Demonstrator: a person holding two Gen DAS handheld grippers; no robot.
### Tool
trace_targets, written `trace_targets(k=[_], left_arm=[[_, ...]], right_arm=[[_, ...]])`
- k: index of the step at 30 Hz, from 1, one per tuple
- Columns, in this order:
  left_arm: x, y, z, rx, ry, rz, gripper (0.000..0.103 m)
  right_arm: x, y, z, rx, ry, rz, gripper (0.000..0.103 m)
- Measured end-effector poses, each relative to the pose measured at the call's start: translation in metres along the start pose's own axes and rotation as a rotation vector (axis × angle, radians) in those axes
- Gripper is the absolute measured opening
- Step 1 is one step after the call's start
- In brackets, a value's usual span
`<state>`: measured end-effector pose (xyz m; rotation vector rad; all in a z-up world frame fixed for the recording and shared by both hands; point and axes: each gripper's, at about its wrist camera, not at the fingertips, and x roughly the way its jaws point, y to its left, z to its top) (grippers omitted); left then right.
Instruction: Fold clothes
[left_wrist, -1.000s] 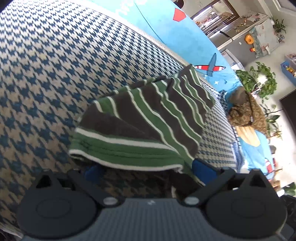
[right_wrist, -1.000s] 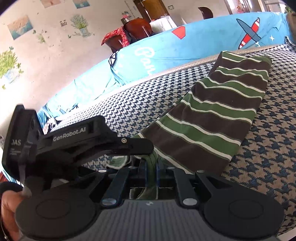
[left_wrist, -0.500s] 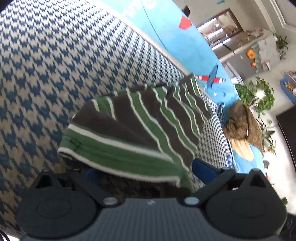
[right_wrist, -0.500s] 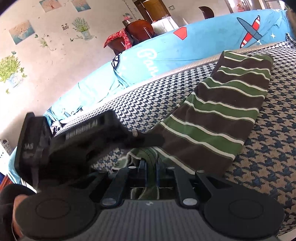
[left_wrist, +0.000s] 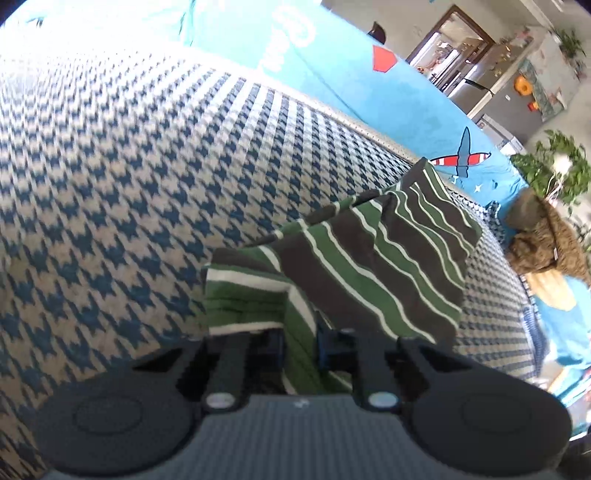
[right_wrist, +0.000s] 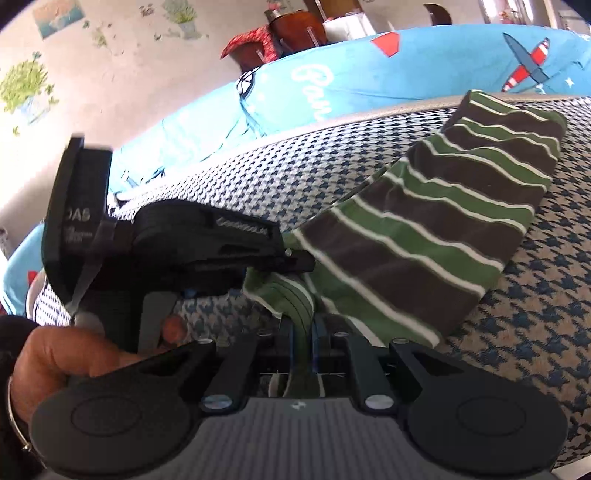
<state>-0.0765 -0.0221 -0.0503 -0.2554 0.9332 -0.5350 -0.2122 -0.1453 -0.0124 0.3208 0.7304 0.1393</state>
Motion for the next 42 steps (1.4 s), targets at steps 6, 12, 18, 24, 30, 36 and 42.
trace_targets(k=[6,12,18,24,30,36,42], left_arm=[[-0.023,-0.007,0.009,0.112,-0.105,0.069,0.013],[-0.045,0.011,0.032,0.156,-0.137,0.123,0.013],[-0.068,0.040,0.053,0.195,-0.152,0.176,0.013],[-0.081,0.073,0.073,0.200,-0.149,0.238,0.013],[-0.072,0.104,0.086,0.159,-0.124,0.365,0.022],[-0.068,0.133,0.088,0.038,-0.103,0.507,0.043],[-0.073,0.122,0.088,0.040,-0.135,0.461,0.062]], right_arm=[[0.003,0.019,-0.001,-0.067,-0.015,0.034,0.012],[0.014,0.036,0.009,-0.063,-0.023,0.121,0.012],[0.035,0.063,0.020,-0.081,-0.012,0.216,0.012],[0.061,0.089,0.031,-0.092,0.000,0.314,0.012],[0.090,0.106,0.032,-0.139,0.052,0.354,0.016],[0.103,0.101,0.026,-0.144,0.119,0.322,0.017],[0.083,0.084,0.024,-0.132,0.074,0.279,0.018]])
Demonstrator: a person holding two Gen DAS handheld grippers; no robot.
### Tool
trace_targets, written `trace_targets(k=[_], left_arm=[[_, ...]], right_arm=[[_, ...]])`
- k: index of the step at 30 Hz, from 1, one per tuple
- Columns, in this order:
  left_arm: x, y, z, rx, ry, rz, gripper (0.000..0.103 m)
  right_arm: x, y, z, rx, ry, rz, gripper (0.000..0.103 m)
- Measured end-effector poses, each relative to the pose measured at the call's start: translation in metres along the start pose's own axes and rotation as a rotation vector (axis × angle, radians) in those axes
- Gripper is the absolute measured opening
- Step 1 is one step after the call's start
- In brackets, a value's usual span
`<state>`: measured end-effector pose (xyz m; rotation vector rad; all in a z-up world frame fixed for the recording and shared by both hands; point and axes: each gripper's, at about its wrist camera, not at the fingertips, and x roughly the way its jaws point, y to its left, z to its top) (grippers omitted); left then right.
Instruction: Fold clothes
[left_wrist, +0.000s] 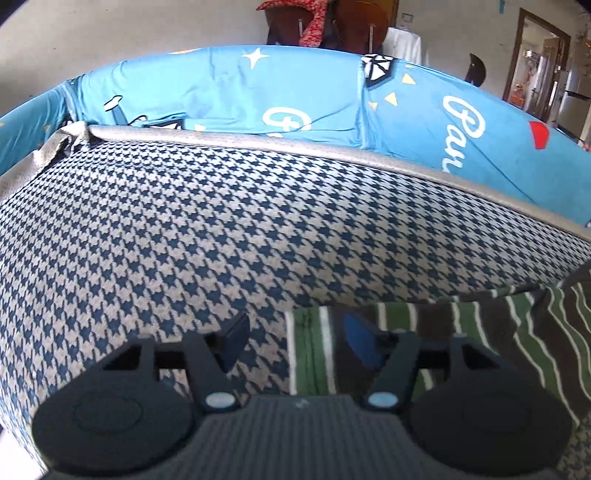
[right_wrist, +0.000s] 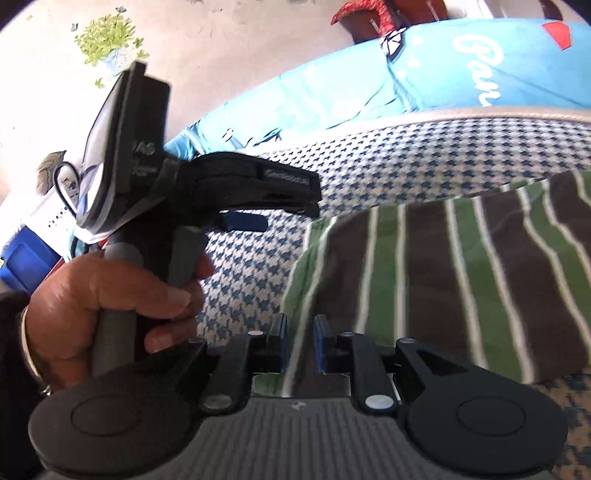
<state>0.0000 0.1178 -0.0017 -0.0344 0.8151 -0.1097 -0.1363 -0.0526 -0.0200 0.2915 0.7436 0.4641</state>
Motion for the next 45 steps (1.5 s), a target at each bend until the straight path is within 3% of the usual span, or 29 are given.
trace_targets(k=[2,10,14,24,31,40,45], left_arm=[[0.001,-0.008,-0.001,0.008,0.002,-0.021,0.071],[0.006,-0.048,-0.013,0.081,0.031,-0.087,0.076],[0.011,-0.062,-0.017,0.098,0.047,-0.106,0.086],[0.014,-0.080,-0.028,0.160,0.041,-0.125,0.092],[0.018,-0.085,-0.032,0.185,0.025,-0.122,0.095],[0.024,-0.093,-0.034,0.193,0.034,-0.158,0.098],[0.025,-0.101,-0.036,0.207,0.032,-0.183,0.099]], right_arm=[[-0.009,-0.005,-0.003,0.007,-0.013,-0.028,0.018],[-0.039,-0.039,-0.007,0.050,-0.058,-0.159,0.018],[-0.052,-0.056,0.001,0.112,-0.086,-0.224,0.018],[-0.093,-0.119,0.038,0.191,-0.113,-0.351,0.019],[-0.104,-0.160,0.060,0.201,-0.101,-0.390,0.019],[-0.124,-0.219,0.066,0.260,-0.049,-0.481,0.019],[-0.132,-0.238,0.066,0.290,-0.062,-0.539,0.019]])
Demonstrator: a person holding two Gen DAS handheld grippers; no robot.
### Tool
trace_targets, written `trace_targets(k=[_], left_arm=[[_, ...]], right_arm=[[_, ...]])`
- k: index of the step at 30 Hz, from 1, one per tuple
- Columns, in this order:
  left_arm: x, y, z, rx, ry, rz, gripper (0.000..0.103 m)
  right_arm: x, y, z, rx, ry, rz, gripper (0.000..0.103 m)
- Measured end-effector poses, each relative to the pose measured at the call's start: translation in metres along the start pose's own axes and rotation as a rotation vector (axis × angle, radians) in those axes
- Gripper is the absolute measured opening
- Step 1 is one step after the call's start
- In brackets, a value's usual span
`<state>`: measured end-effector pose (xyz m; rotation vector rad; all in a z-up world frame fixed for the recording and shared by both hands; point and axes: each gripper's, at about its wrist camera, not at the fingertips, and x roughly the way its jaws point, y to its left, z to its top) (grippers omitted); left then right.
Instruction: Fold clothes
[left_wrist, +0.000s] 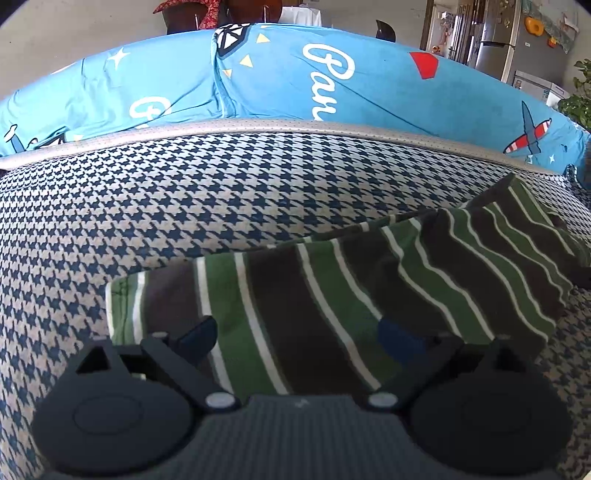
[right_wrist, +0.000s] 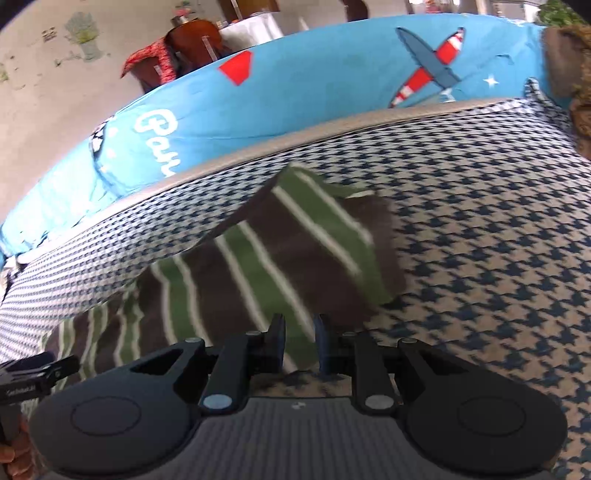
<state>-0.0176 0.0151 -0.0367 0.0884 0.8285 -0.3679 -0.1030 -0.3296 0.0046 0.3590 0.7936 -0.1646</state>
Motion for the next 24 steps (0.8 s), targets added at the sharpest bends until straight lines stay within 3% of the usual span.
trace_targets(k=[4,9,11,14,19,24], left_arm=[[0.005,-0.007,-0.002,0.026,0.016,-0.006,0.101],[0.012,-0.013,-0.008,0.058,0.036,0.004,0.101],[0.012,-0.015,-0.009,0.071,0.039,0.008,0.102],[0.012,-0.015,-0.010,0.070,0.039,0.004,0.102],[0.011,-0.013,-0.008,0.050,0.038,-0.001,0.102],[0.012,-0.015,-0.008,0.049,0.038,-0.005,0.102]], right_arm=[[0.006,-0.020,0.009,0.068,-0.022,-0.074,0.019],[0.007,-0.038,0.019,0.188,-0.036,-0.099,0.016],[0.003,-0.038,0.022,0.178,-0.053,-0.099,0.017],[-0.009,-0.038,0.027,0.161,-0.103,-0.090,0.026],[-0.013,-0.047,0.031,0.198,-0.134,-0.100,0.030],[-0.003,-0.055,0.038,0.232,-0.135,-0.075,0.047]])
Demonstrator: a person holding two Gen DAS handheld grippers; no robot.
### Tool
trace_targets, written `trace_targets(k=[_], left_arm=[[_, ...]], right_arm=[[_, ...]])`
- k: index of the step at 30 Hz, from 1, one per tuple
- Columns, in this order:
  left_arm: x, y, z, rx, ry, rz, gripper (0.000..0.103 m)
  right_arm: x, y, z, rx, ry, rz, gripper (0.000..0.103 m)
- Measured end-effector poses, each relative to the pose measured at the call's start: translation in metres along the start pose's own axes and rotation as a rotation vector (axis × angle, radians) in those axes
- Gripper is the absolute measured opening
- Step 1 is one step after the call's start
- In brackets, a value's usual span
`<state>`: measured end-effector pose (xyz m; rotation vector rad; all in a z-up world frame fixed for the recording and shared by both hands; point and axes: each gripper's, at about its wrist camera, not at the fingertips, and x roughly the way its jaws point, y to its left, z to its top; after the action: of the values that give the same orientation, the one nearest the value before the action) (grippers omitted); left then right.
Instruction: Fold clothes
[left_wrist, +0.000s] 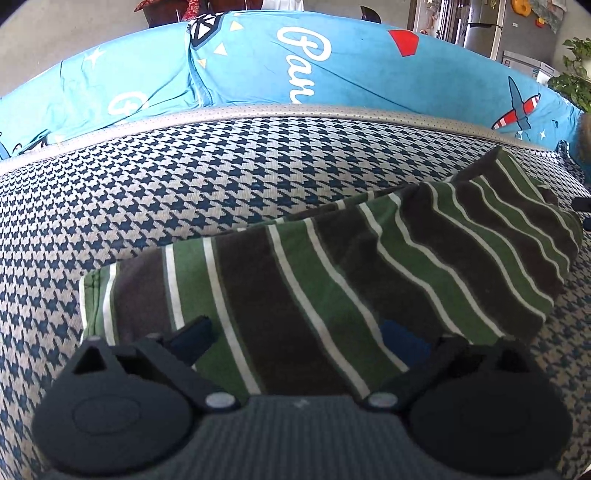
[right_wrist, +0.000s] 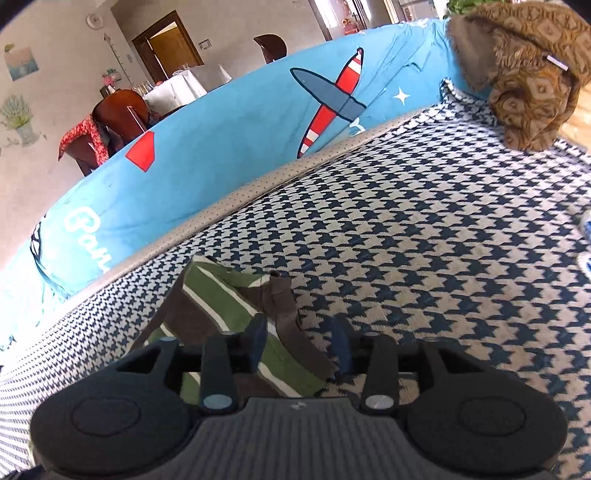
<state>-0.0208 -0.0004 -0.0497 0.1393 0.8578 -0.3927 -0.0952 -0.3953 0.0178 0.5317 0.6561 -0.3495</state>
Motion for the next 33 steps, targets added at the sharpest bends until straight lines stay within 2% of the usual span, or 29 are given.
trace_targets(k=[6,11,16,19,21,23,27,29,33], left_arm=[[0.001,0.000,-0.001,0.008,0.003,0.002,0.102],[0.003,-0.001,0.000,0.014,0.008,0.003,0.102],[0.007,-0.004,0.002,0.022,0.011,0.005,0.103],[0.008,-0.004,0.002,0.021,0.014,0.002,0.103],[0.009,-0.004,0.003,0.020,0.015,0.000,0.103],[0.009,-0.004,0.003,0.022,0.016,0.000,0.103],[0.009,-0.004,0.003,0.026,0.018,-0.001,0.103],[0.009,-0.004,0.003,0.026,0.018,-0.002,0.103],[0.008,-0.003,0.004,0.020,0.016,-0.004,0.103]], right_arm=[[0.020,0.000,0.006,-0.038,0.000,0.006,0.057],[0.038,0.001,0.005,-0.062,0.028,0.006,0.059],[0.051,0.010,0.001,-0.128,0.016,0.013,0.062],[0.057,0.018,-0.003,-0.184,0.015,0.006,0.053],[0.060,0.021,-0.006,-0.196,0.017,0.015,0.038],[0.062,0.023,-0.007,-0.201,0.022,0.032,0.027],[0.064,0.030,-0.010,-0.224,0.018,0.030,0.023],[0.062,0.033,-0.010,-0.220,0.012,0.032,0.015],[0.056,0.041,-0.011,-0.235,-0.011,0.031,0.013]])
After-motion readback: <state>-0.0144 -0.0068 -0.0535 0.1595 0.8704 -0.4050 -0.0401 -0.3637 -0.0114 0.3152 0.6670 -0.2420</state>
